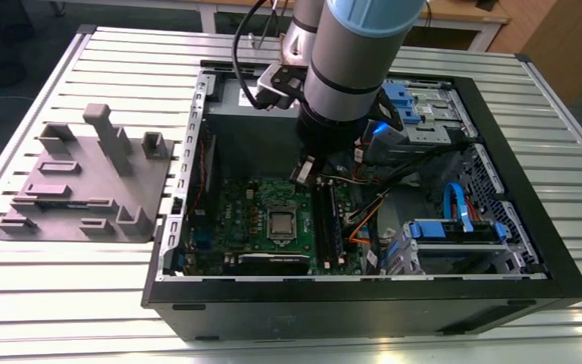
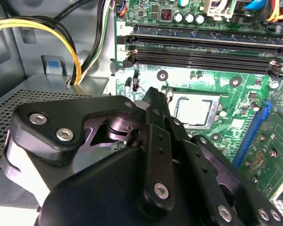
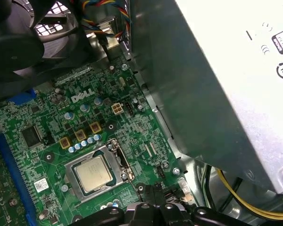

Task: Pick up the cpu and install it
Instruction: 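Install the first cpu locking lever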

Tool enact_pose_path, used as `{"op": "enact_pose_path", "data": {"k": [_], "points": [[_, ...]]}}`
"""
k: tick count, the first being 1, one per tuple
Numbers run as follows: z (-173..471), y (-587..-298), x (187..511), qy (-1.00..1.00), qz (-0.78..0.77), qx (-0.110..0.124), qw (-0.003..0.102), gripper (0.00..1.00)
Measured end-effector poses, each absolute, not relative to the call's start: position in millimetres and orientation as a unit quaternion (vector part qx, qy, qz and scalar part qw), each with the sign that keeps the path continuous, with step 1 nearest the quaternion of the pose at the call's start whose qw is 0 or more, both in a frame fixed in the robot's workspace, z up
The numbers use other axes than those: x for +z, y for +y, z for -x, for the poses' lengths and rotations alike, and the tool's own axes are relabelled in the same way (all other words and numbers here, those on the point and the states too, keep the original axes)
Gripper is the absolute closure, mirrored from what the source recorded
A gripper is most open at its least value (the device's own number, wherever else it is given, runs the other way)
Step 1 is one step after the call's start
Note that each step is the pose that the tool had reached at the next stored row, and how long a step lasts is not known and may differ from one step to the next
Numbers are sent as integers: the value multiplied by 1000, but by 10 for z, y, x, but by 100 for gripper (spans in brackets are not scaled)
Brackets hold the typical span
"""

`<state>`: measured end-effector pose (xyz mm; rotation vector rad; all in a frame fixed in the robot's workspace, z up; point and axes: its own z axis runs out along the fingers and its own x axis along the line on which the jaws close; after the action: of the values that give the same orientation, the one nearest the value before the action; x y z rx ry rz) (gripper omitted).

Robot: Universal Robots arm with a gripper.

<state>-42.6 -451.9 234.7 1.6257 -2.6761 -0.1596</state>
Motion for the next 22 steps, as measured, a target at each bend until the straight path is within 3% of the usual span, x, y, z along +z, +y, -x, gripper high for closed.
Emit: {"op": "enact_pose_path", "data": {"k": [22], "points": [[458, -4584, 2385, -827, -560, -49, 4, 90]]}}
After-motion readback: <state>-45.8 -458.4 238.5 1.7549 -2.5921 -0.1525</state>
